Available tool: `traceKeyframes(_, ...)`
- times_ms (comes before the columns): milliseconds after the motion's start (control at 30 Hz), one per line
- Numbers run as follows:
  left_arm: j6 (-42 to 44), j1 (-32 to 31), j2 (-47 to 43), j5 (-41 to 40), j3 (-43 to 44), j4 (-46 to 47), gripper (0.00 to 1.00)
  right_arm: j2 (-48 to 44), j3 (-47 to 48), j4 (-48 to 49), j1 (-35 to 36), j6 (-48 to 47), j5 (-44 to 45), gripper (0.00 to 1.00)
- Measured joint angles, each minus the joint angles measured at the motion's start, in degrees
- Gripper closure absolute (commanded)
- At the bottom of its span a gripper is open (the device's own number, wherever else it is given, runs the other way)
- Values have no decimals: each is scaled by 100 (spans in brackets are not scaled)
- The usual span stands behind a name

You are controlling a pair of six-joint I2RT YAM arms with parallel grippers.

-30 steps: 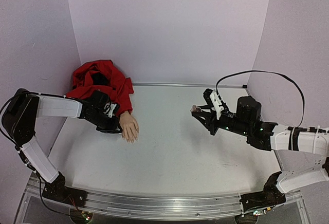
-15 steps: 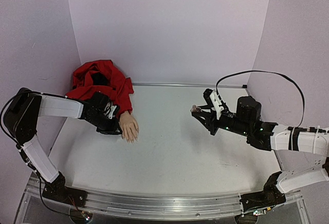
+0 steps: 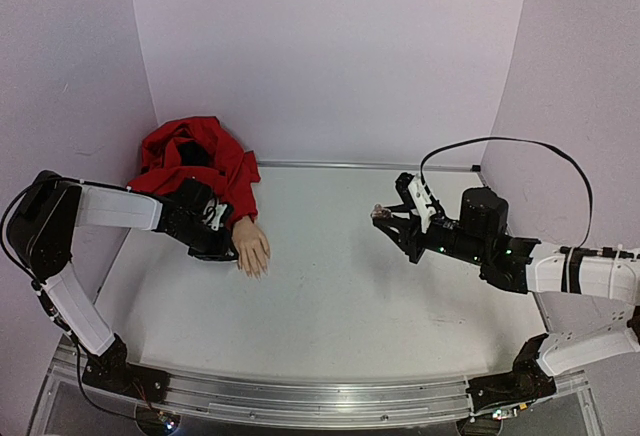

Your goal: Paint the nails

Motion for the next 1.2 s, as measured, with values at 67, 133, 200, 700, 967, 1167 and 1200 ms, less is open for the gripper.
traceKeyframes(67,0,0,0,4,0,7,100,0,0,0,0,0,0,100)
traceKeyframes(133,0,0,0,7,0,11,100,0,0,0,0,0,-2,100)
traceKeyframes(200,0,0,0,9,0,33,100,0,0,0,0,0,0,100)
traceKeyframes(700,2,0,79,11,0,46,100,0,0,0,0,0,-2,100)
traceKeyframes(967,2,4,92,125,0,48,100,0,0,0,0,0,-2,100)
traceKeyframes(1167,0,4,94,166,-11,52,100,0,0,0,0,0,-2,100)
traceKeyframes(1200,0,4,94,166,-28,68,100,0,0,0,0,0,-2,100)
